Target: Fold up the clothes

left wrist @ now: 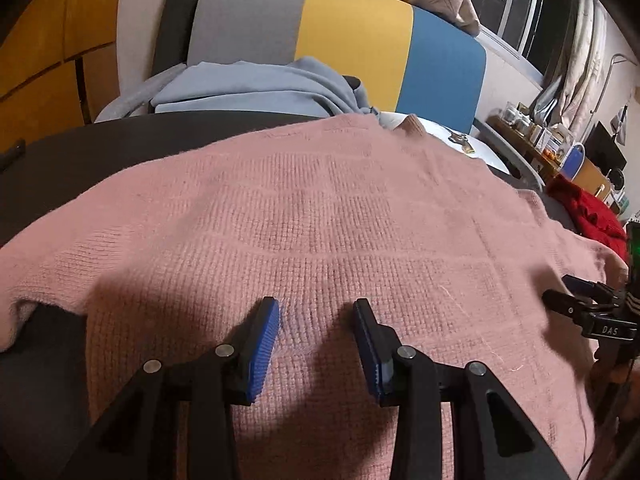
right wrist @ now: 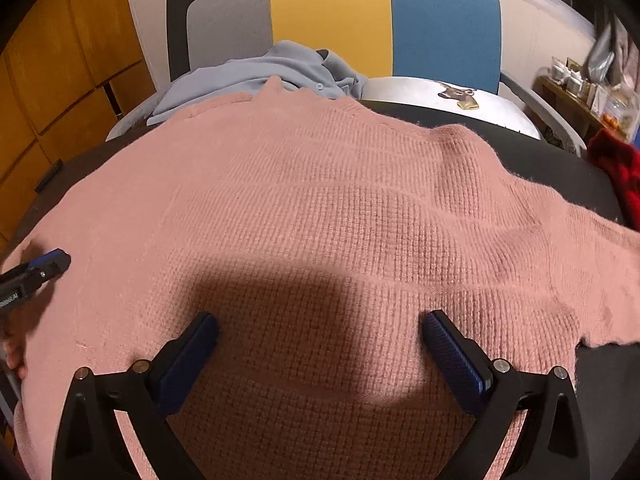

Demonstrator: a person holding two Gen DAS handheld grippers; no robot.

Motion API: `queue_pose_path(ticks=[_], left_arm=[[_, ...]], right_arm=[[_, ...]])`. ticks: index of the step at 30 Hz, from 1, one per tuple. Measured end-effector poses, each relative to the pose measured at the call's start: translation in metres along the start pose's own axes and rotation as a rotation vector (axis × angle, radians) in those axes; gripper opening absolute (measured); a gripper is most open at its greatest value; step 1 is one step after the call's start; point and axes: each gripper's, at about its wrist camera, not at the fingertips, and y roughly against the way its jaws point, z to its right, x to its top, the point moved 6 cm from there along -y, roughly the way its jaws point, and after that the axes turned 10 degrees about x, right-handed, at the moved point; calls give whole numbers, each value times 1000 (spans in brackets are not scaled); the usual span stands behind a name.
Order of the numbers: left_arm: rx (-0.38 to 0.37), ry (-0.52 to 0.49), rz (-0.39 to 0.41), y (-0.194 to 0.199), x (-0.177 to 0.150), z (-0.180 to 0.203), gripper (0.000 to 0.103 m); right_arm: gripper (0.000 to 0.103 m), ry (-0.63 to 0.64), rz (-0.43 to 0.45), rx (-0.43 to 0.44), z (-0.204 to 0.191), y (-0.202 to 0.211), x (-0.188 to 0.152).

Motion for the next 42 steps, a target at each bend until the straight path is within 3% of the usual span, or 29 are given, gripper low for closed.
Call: queue_pose_path(ticks=[3, 7, 11, 14, 21, 25, 26, 27, 29, 36, 39, 42], left_arm=[[15, -37, -23, -2, 7, 8, 39], [-63, -101, 4, -7, 41, 28, 39], [-86, -198, 41, -29, 82, 52, 39], [-102, -205, 29, -52, 98, 62, 39], [-90, -243, 22, -79, 112, 74, 39], [-85, -274, 25, -89, 113, 74, 41], [-99, -263, 29, -89, 113, 72, 42], [-114, -249, 32, -89, 112, 70, 42], [-135, -226, 33, -89, 113, 66, 42], [-136, -222, 42, -90, 112, 67, 42], [-141, -219, 42, -90, 112, 67, 42], [-144, -185, 37, -86, 115, 69, 42]], right_arm=[[103, 2, 1, 0, 1, -2, 2], [103, -8, 9, 20, 3, 0, 3], [103, -23, 13, 57, 5, 0, 5], [103, -28, 16, 68, 6, 0, 5], [103, -35, 27, 83, 6, 0, 5], [103, -60, 39, 142, 10, 3, 7], [96, -89, 49, 163, 16, 7, 8], [80, -143, 75, 182, 27, 15, 8], [72, -247, 129, 209, 50, 32, 8], [75, -611, 321, 101, 159, 99, -44], [79, -727, 385, 35, 192, 125, -76], [81, -810, 512, -25, 222, 158, -95]])
